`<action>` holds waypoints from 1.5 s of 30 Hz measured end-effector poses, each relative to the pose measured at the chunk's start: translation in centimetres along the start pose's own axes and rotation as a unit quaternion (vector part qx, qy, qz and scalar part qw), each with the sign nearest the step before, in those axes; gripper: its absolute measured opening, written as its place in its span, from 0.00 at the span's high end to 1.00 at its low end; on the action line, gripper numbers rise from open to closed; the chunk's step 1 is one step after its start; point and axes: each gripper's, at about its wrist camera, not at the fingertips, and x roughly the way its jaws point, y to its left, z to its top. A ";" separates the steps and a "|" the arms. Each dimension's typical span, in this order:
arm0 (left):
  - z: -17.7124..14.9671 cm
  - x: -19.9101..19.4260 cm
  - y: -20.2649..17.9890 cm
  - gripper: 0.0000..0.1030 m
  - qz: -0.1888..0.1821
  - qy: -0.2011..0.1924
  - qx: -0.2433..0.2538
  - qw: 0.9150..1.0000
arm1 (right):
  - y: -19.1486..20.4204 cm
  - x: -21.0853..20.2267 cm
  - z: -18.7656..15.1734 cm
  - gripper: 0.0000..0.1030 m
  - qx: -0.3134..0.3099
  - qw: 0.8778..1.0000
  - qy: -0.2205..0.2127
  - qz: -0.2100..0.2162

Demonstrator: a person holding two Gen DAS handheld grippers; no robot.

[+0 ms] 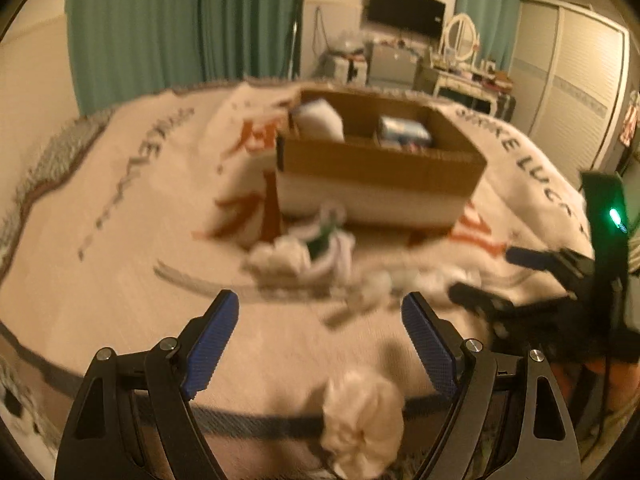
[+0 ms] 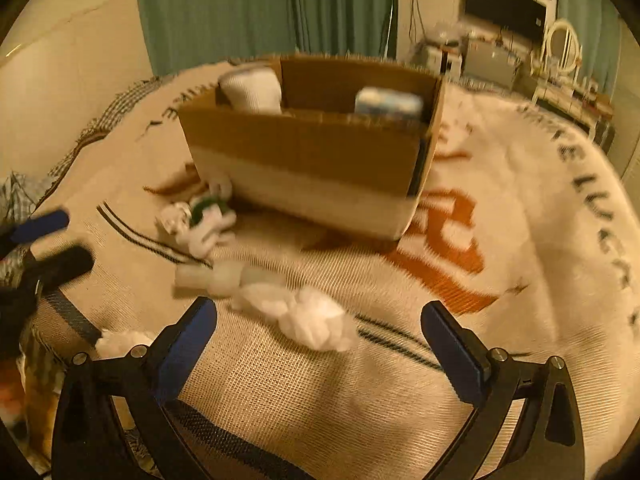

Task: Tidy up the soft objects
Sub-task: 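Grasp a white crumpled sock with the right gripper while the left grasps a lace cloth, then drop both held items into the box and open both grippers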

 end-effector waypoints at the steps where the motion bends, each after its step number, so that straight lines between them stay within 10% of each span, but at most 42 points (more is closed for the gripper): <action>1: -0.4 0.3 -0.1 0.18 -0.001 0.008 0.000 1.000 | -0.2 0.6 -0.2 0.11 0.009 1.000 0.008 0.008; 4: -1.5 1.2 -0.7 0.20 0.007 0.036 0.005 0.999 | -0.4 2.3 -0.5 0.20 0.021 0.999 0.030 0.017; 7: -2.3 1.6 -1.1 0.20 -0.005 0.051 0.005 0.999 | -0.2 3.5 -1.2 0.59 0.018 0.998 0.054 0.017; 20: -4.6 2.9 -2.6 0.20 -0.034 0.109 0.025 0.993 | -0.3 -3.7 -4.2 0.63 0.049 0.999 -0.020 -0.012; 25: -5.5 4.8 -2.3 0.42 -0.027 0.143 0.021 0.989 | 0.2 -4.0 -4.5 0.63 0.042 0.999 -0.018 -0.007; 30: -5.2 3.8 -2.2 0.77 -0.042 0.120 0.028 0.991 | 0.7 -3.8 -4.6 0.63 0.034 0.999 -0.016 -0.004; 45: 7.3 -2.3 -2.3 0.79 -0.065 -0.043 0.058 0.995 | -0.3 -8.7 2.6 0.63 0.028 0.995 -0.098 -0.004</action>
